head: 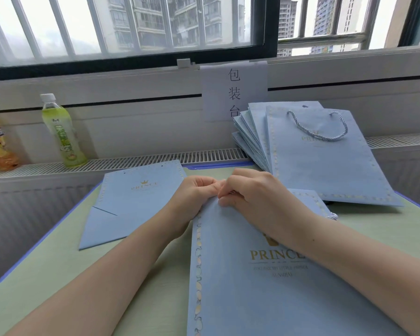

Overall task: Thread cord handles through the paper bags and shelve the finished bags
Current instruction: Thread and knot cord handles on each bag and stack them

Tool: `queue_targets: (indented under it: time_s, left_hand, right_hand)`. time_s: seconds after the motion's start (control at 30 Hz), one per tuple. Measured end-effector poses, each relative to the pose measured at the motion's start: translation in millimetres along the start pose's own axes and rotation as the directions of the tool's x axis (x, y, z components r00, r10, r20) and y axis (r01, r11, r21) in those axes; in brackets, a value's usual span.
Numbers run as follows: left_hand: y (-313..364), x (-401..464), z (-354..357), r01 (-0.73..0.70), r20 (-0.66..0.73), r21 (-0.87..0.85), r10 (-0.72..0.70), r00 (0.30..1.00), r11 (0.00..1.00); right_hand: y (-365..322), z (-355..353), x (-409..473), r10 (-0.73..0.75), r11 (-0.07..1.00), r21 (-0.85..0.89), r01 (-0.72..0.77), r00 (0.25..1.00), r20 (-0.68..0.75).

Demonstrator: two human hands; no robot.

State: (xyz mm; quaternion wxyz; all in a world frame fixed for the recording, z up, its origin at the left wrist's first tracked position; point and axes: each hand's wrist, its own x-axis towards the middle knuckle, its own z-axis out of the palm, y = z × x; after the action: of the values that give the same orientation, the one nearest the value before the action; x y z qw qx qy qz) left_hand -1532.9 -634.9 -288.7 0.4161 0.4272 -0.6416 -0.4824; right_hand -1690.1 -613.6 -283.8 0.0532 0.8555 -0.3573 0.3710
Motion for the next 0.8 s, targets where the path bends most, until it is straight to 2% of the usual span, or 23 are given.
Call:
queue_targets:
  time_s: [0.17,0.4,0.5,0.63,0.8]
  left_hand:
    - [0,0,0,0.014,0.015,-0.008,-0.014,1.0,1.0]
    - [-2,0,-1,0.015,0.024,-0.007,-0.015,1.0,1.0]
    - [-2,-1,-2,0.018,0.031,-0.008,-0.017,0.999,1.0]
    - [-2,-1,-2,0.016,0.048,-0.019,-0.015,0.999,1.0]
    - [-1,-1,-2,0.007,0.059,-0.045,-0.004,0.998,0.999]
  right_hand:
    - [0,-1,3,0.064,0.994,0.081,-0.068,0.996,0.055]
    - [-2,-6,2,0.243,0.928,0.263,-0.263,0.964,0.107]
    - [-2,-8,3,0.262,0.914,0.29,-0.283,0.959,0.109]
    - [-4,-10,3,0.27,0.915,0.277,-0.293,0.956,0.119]
    - [-1,-4,1,0.25,0.954,0.137,-0.265,0.961,0.115]
